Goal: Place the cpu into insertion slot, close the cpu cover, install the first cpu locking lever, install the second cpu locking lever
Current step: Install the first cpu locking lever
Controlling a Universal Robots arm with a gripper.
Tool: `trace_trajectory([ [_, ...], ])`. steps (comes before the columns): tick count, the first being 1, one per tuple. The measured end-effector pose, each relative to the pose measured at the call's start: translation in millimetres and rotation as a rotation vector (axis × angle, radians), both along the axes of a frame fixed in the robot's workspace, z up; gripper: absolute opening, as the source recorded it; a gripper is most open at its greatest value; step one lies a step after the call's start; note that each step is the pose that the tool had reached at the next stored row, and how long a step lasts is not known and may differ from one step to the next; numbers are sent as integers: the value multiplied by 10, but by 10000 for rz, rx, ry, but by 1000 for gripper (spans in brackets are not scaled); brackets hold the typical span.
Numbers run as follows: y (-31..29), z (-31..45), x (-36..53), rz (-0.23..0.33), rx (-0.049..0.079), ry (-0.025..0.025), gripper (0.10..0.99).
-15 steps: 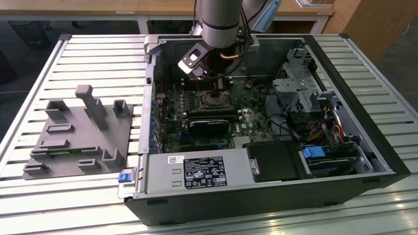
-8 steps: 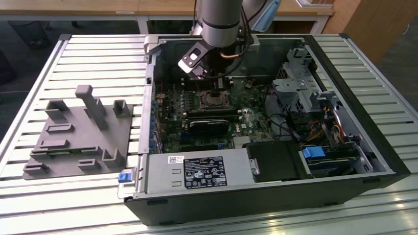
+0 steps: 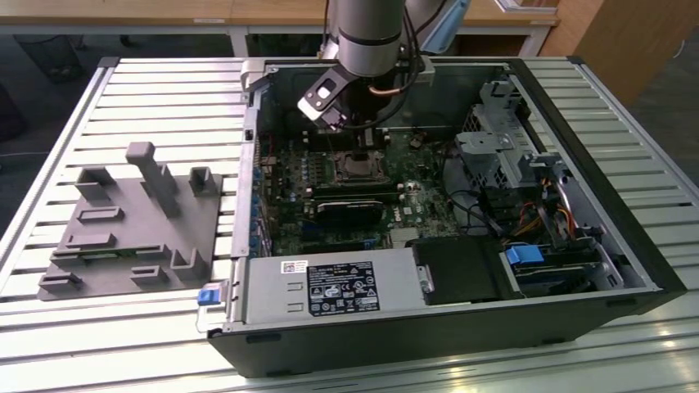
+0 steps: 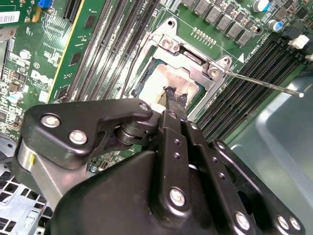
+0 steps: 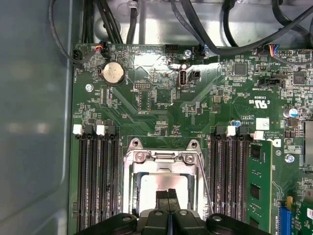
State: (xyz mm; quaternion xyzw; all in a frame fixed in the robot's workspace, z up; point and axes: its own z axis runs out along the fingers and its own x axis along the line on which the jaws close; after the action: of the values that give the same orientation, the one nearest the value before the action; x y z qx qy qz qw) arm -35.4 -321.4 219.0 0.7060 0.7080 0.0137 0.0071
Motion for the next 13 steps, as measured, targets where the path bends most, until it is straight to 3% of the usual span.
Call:
trace_trajectory([
  [13,0,93,0,0,1,0,106],
])
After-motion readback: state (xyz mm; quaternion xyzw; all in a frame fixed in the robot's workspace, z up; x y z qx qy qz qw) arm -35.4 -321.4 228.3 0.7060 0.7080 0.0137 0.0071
